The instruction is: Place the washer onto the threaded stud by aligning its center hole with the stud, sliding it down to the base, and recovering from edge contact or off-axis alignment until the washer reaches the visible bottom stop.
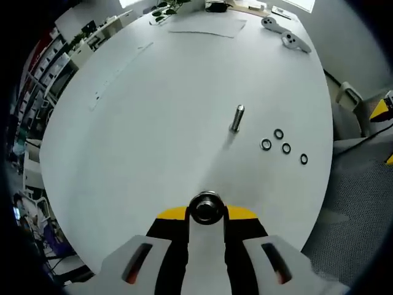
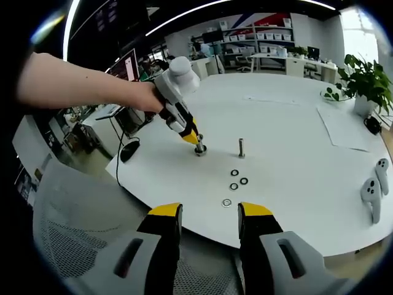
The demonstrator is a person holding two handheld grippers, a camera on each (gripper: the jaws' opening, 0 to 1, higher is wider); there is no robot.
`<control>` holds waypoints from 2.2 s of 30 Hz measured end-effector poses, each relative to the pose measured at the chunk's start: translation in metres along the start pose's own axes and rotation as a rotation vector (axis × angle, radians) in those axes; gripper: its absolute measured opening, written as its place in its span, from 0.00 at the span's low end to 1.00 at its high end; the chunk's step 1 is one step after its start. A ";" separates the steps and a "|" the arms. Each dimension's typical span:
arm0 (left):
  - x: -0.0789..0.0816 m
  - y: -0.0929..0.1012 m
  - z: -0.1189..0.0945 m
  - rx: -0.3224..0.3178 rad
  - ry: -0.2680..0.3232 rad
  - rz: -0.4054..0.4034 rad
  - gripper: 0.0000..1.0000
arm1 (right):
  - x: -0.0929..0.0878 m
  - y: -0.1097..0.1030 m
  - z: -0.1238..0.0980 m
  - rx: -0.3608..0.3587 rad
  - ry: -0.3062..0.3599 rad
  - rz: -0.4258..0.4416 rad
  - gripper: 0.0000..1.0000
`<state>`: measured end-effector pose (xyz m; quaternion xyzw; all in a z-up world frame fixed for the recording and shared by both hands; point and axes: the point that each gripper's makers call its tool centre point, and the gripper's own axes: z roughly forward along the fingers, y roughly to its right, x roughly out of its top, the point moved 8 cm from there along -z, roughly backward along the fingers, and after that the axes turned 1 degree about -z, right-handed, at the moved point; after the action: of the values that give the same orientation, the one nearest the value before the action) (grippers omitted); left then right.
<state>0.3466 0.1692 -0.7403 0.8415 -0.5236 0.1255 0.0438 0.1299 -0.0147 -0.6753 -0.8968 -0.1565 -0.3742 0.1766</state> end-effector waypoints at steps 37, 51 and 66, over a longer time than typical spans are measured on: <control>-0.003 0.004 0.032 -0.010 -0.097 0.020 0.19 | -0.001 0.000 0.000 0.003 0.001 0.002 0.39; -0.013 -0.004 0.029 -0.022 -0.125 -0.006 0.19 | 0.000 0.000 0.000 0.004 0.001 0.000 0.39; -0.017 -0.004 0.029 -0.017 -0.102 -0.044 0.22 | -0.001 -0.001 0.000 0.007 -0.004 -0.006 0.38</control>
<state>0.3475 0.1796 -0.7724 0.8578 -0.5075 0.0770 0.0269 0.1292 -0.0139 -0.6756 -0.8964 -0.1608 -0.3725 0.1782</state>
